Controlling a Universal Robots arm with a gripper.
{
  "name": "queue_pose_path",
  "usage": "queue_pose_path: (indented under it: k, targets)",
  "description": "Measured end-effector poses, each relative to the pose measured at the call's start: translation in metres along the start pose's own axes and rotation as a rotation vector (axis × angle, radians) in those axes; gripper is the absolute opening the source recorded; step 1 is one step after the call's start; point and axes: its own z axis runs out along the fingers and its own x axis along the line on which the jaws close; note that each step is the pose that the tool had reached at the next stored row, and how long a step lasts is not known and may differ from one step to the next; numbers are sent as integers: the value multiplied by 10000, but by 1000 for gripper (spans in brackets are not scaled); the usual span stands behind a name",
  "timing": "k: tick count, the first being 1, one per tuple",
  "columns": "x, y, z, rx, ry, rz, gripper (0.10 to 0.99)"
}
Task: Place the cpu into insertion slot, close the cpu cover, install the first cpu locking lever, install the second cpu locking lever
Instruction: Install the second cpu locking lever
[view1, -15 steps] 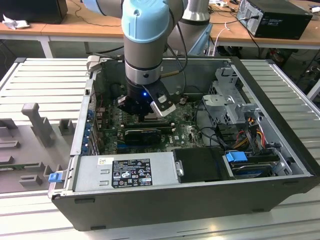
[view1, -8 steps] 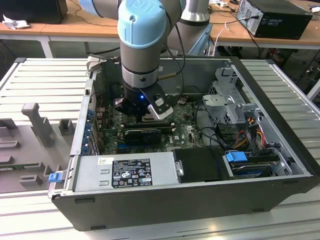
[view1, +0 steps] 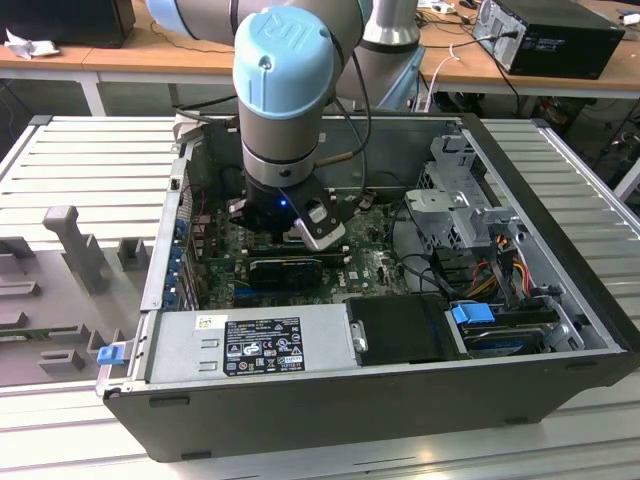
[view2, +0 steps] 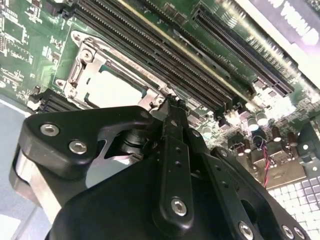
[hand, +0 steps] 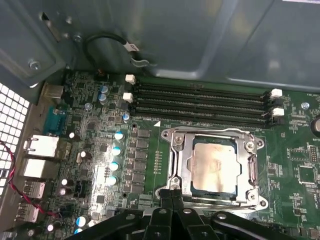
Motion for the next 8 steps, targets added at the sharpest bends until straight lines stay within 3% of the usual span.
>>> queue_pose_path:
  k: [1,5,8]
  targets:
    - [8,-20,4,-69,-5,-2,106]
    - [16,-37,19,-145,-12,-3,106]
    - [22,-52,15,-377,-34,-4,106]
